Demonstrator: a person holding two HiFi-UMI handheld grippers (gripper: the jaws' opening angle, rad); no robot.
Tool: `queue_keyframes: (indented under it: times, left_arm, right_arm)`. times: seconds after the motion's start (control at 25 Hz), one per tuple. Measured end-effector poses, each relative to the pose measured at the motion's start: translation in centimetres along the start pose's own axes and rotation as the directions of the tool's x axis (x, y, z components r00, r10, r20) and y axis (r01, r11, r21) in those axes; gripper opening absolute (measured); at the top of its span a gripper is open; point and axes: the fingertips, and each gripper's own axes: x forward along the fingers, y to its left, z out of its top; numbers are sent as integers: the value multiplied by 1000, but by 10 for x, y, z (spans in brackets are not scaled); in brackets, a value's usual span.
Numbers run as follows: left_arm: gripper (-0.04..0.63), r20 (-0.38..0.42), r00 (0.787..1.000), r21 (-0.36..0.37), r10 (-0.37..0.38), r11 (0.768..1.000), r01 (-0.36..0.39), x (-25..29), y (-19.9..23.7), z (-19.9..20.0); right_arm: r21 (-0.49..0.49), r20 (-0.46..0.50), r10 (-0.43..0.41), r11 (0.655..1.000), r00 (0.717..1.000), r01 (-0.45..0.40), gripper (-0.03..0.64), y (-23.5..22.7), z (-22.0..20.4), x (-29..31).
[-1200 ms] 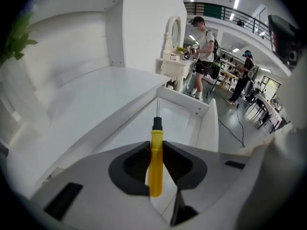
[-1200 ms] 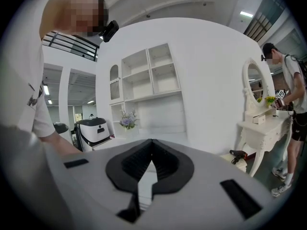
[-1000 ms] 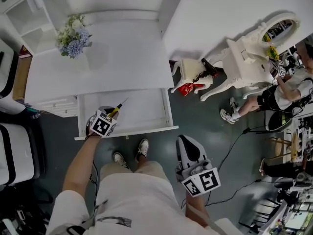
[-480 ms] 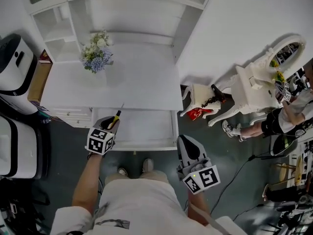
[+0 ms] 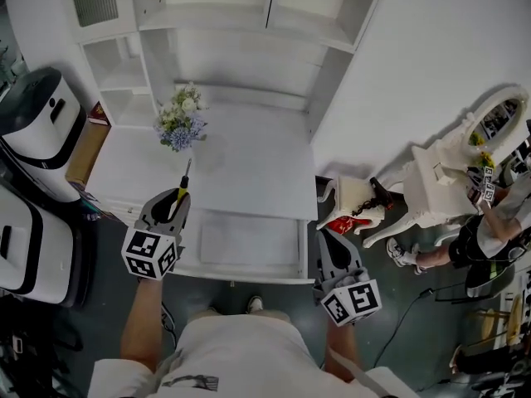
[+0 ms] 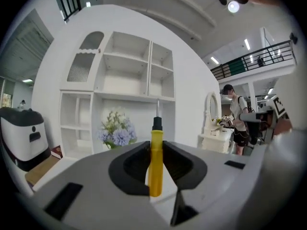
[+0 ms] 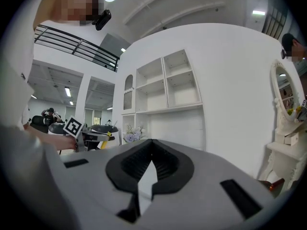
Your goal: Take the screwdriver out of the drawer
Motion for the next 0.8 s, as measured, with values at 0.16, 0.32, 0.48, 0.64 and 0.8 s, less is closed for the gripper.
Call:
queue_keyframes:
  times: [0.16, 0.32, 0.48, 0.64, 0.8]
  left_arm:
    - [86, 122, 992, 28, 41, 999, -44, -18, 3, 52]
    - [86, 214, 974, 39, 75, 996, -85, -42, 5, 86]
    - [86, 229, 965, 90, 126, 985, -150, -71, 8, 105]
    - [86, 277, 940, 100, 199, 967, -234, -105, 16, 119]
    - [86, 305, 911, 100, 277, 942, -320, -133, 30, 119]
  right_arm:
    - [-3, 27, -7, 1000, 1000, 7, 9, -15, 10, 3]
    - [14, 45, -16, 1000, 999, 15, 9, -27, 15, 3]
    - [17, 64, -27, 999, 998, 26, 9, -35, 23, 3]
    - [14, 74, -42, 999, 996, 41, 9, -44, 29, 3]
    - [21, 81, -61, 998, 995, 59, 9, -48, 30, 3]
